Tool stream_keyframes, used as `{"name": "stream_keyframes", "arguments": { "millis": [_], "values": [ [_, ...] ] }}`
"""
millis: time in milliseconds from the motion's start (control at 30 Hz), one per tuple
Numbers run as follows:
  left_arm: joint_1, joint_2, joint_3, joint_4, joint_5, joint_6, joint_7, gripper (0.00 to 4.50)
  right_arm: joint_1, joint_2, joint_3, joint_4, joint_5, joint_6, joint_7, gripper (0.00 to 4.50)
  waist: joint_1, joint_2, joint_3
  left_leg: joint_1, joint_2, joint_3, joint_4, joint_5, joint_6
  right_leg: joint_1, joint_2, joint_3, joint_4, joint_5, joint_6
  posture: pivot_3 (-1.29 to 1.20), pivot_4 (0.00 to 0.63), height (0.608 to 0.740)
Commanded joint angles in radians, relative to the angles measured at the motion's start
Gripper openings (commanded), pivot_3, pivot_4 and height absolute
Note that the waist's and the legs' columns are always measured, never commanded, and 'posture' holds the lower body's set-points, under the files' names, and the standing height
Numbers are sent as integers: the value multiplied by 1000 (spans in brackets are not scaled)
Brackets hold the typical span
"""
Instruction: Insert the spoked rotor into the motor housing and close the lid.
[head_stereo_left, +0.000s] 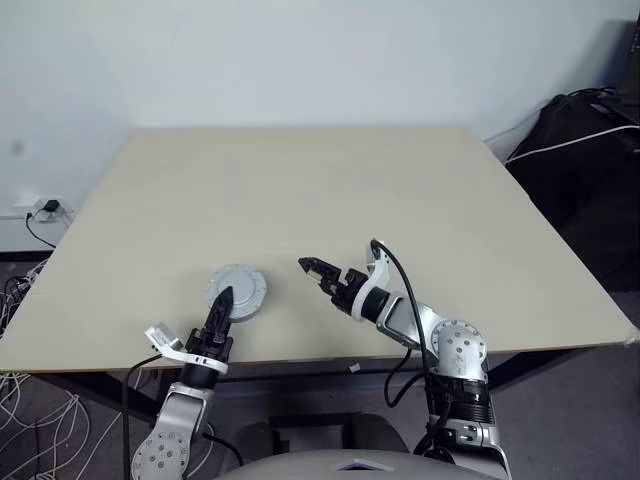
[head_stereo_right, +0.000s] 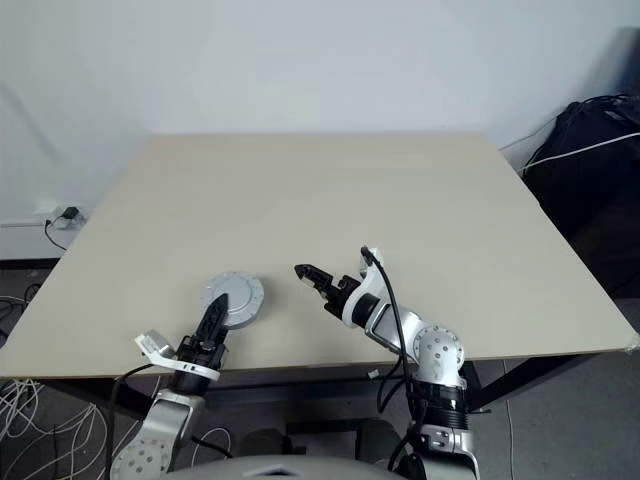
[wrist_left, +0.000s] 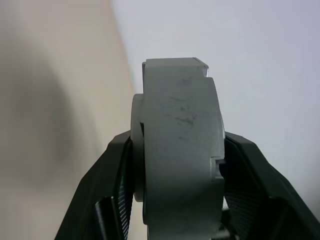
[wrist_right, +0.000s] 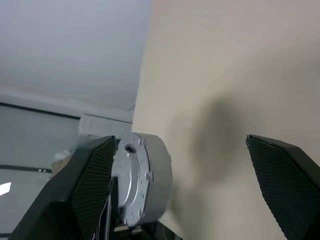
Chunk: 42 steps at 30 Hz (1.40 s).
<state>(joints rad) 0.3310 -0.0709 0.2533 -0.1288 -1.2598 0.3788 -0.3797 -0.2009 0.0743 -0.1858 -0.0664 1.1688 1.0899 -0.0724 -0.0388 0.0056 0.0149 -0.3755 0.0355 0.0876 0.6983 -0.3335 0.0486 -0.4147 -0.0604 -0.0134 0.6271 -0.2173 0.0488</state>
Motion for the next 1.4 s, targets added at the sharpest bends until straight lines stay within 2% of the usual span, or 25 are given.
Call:
{"name": "stream_keyframes", "arguments": {
  "millis": [33, 167, 467, 1033, 1400],
  "values": [
    [-92, -151, 32, -29, -9, -120, 61, 2118, 5, 17, 6, -21, 4, -11, 3, 4500, 1, -1, 0, 0, 0, 0, 0, 0, 0, 0, 0, 0, 0, 0, 0, 0, 0, 740],
    [-135, -157, 55, -3, -27, -227, 149, 2118, 12, 20, 11, -26, 3, -9, 4, 4500, 3, -1, -1, 0, 0, 0, 0, 0, 0, 0, 0, 0, 0, 0, 0, 0, 0, 740],
    [-198, -136, 71, 54, -41, -310, 225, 2118, 47, 31, 35, -49, 9, -11, 0, 4500, 2, -5, -4, 0, 0, 1, 1, 2, -3, 1, 0, 0, -1, 3, 4, 0, 0, 740],
    [-425, -24, 189, 308, -7, -296, 196, 2118, 54, 32, 51, -45, 10, -12, 5, 4500, 2, -11, -7, 0, 0, 0, 2, 2, -4, 2, 0, -1, -1, 4, 5, 0, 0, 740],
    [-507, -38, 245, 417, 68, -291, 225, 2118, 64, 27, 52, -55, 8, -21, 9, 4500, 1, -12, -8, 0, 0, 0, 2, 2, -4, 2, 1, -1, -2, 4, 5, 0, 0, 740]
  ]
}}
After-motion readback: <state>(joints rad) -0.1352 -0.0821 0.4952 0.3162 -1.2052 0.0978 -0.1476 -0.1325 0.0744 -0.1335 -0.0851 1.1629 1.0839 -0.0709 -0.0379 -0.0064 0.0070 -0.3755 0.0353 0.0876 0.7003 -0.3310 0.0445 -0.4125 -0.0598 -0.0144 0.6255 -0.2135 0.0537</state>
